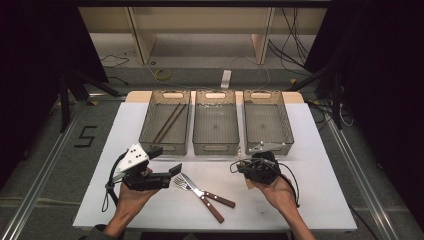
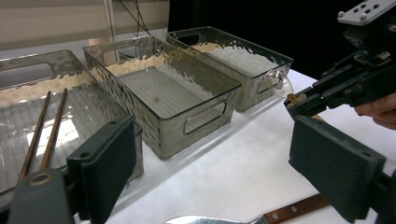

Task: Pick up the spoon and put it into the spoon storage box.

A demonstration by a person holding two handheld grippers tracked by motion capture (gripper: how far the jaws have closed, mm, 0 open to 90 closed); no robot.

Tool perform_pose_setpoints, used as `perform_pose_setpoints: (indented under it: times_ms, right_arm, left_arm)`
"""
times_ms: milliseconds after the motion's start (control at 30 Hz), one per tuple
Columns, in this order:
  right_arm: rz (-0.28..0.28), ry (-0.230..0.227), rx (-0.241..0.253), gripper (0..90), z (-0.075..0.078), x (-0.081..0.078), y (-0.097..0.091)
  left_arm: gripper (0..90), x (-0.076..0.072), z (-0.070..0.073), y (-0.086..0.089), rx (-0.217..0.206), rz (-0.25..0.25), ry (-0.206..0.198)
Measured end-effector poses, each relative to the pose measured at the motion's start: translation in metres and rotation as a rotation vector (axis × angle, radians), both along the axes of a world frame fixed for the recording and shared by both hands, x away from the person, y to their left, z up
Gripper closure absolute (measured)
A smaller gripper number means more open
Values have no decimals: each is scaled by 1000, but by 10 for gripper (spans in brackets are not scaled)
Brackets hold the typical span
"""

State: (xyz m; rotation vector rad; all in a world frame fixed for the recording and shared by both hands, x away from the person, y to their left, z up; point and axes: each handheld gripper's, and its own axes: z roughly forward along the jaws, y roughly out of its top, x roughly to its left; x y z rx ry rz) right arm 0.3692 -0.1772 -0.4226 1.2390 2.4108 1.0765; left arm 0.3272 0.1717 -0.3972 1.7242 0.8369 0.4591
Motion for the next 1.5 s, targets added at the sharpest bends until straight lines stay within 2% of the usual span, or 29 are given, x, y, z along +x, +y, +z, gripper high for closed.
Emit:
perform_pose_setpoints:
  times_ms: [367,667,833,1200,1500]
  right_arm:
    - [0,-10,17,766,6,4,-1]
    - [-1,-32,42,765,16,12,-1]
    - [-2,-42,55,766,24,21,0]
    - [13,-49,81,765,41,45,16]
    - [9,-62,64,765,53,68,28]
  left_arm:
    - [133,-1,0,-1,10,1,-9]
    - [133,-1,0,0,-1,4,-14]
    - [133,0,0,1,-5,10,-17]
    - [133,-1,-1,1,-2,13,-31]
    - [133,-2,0,0,5,13,-39]
